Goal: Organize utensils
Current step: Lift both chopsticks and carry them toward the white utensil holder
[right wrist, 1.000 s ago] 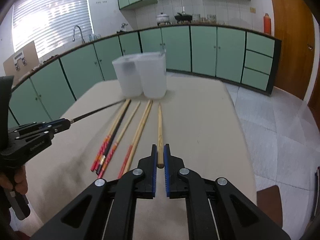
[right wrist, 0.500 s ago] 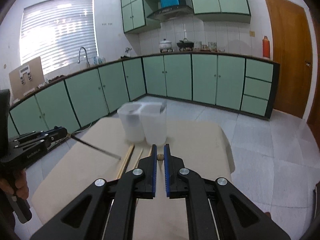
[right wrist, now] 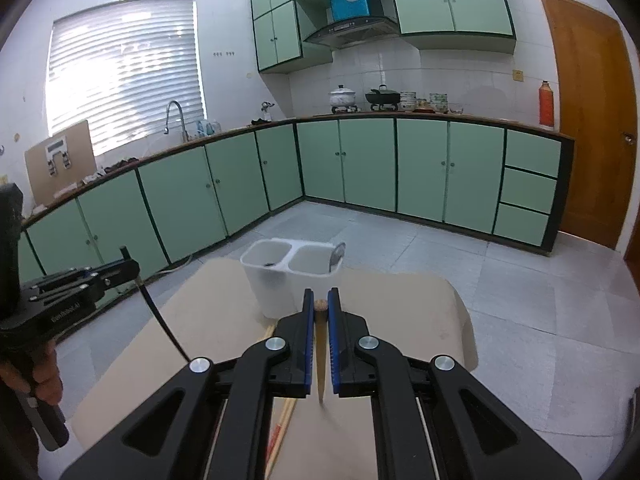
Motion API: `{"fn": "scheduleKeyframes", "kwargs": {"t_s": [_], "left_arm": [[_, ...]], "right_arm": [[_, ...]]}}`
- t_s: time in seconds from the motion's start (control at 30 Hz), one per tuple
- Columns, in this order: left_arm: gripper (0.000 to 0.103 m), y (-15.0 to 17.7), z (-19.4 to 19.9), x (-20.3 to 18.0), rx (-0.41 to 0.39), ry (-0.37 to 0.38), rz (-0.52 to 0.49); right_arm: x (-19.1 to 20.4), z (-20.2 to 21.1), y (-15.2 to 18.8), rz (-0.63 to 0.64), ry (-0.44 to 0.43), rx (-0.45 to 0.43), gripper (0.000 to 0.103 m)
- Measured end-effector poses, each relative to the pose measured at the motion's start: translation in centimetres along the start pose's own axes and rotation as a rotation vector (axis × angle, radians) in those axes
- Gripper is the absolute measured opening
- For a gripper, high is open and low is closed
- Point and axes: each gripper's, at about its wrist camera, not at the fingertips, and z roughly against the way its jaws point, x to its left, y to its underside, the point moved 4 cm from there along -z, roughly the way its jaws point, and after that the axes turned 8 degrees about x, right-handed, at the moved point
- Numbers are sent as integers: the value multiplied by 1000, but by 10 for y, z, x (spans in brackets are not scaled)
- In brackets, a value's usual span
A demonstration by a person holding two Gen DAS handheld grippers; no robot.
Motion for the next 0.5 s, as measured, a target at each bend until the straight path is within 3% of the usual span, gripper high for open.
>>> {"fn": "scheduleKeyframes", "kwargs": {"t_s": [0.5], "left_arm": [[6, -38, 4, -1, -60, 28, 1]], "right_arm": [[5, 0, -48, 47, -64, -37, 7]]}}
